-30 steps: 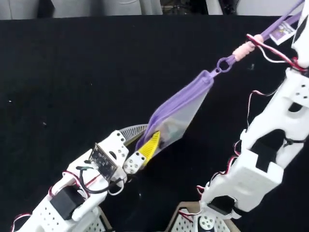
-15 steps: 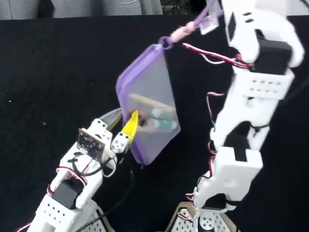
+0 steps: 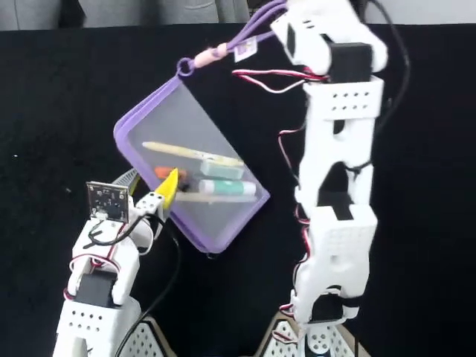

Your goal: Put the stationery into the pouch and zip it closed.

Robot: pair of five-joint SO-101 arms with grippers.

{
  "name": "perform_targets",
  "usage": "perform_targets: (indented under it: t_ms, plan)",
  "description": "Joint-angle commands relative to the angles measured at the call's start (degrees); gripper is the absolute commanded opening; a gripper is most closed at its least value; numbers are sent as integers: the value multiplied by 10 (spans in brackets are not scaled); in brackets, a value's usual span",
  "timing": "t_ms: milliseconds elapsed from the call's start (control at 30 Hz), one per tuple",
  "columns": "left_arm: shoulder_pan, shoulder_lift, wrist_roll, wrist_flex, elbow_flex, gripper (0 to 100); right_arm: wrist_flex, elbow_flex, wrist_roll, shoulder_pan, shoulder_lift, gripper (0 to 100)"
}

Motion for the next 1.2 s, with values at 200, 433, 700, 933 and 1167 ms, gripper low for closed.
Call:
perform_targets:
  t_ms: [200, 433, 700, 933, 1167]
  plan:
    - [51, -7, -115, 293, -88, 229, 68, -7, 92, -52, 15, 15]
    - [54, -7, -178, 448, -196, 223, 148, -7, 159, -76, 17, 25]
    - [7, -7, -338, 518, -209, 223, 220, -4, 214, -98, 18, 193]
    - [-81, -8, -476, 517, -213, 223, 230, -6, 214, -89, 15, 198]
    - [-187, -8, -367, 425, -222, 223, 235, -6, 212, -82, -8, 198]
